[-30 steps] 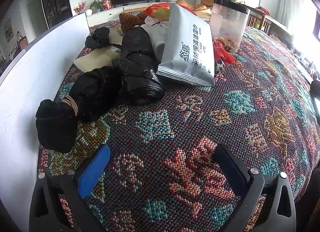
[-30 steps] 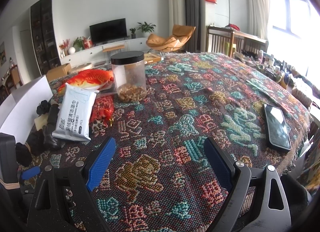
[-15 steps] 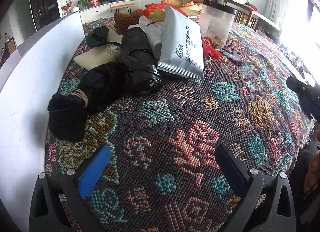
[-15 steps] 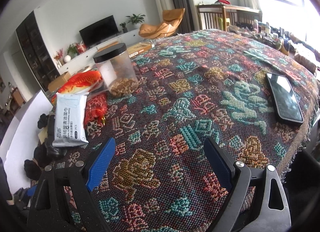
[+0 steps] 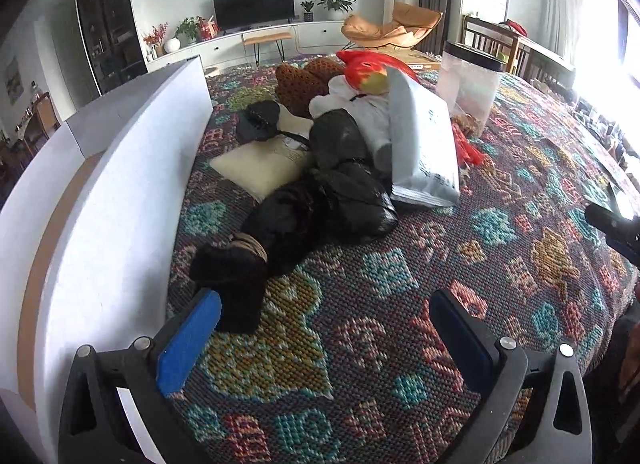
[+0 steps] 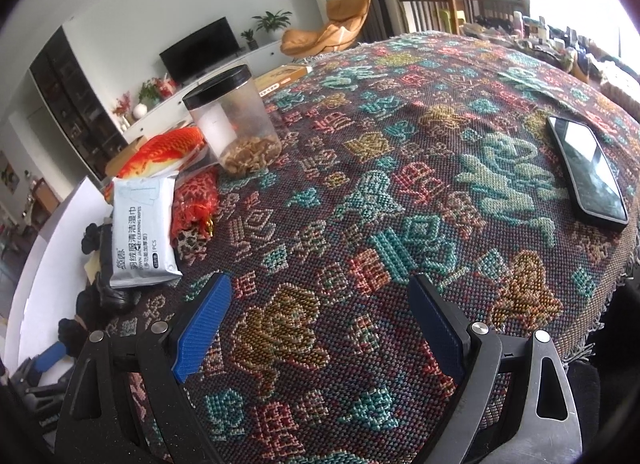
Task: Organize soft objects
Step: 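Lower the open left gripper over the twine-tied end of the black bundle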
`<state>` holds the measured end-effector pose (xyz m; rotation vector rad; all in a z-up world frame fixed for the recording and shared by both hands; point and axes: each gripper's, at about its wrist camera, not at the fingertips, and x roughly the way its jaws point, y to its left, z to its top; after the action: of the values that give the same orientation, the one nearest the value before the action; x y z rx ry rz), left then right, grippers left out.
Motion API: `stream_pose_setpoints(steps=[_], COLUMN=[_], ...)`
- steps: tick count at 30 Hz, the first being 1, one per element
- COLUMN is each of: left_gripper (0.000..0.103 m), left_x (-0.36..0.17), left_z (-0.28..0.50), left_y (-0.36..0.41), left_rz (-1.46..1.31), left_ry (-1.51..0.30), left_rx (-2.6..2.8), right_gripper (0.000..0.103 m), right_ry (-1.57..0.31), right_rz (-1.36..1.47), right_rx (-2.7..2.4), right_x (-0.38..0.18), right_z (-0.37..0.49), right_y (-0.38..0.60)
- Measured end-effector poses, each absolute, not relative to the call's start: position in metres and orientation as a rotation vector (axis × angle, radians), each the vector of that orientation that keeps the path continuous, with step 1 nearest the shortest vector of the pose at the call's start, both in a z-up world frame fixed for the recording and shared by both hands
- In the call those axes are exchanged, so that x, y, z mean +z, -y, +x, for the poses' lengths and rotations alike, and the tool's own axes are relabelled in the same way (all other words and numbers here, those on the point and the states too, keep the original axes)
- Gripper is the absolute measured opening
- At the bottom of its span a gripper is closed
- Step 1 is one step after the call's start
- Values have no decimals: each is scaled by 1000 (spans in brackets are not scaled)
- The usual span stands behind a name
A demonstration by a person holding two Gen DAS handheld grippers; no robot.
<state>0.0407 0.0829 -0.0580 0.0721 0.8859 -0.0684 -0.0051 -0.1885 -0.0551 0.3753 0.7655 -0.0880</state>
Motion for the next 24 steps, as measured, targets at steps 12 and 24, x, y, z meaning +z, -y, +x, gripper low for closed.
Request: stream_pose_setpoints(steps=[12, 24], left_gripper=[103, 103], left_x=[-66, -74], left_z=[96, 130], left_y=[-93, -78], left_rz=[223, 331], left_ry=[-957, -1074], left_rx=[-49, -189], right_gripper=[92, 92], right_ry=[-767, -754], right_rz=[386, 391], right_rx=[-81, -74], right_x=[-57, -55], right_z=[-4, -6], right_y=[189, 191])
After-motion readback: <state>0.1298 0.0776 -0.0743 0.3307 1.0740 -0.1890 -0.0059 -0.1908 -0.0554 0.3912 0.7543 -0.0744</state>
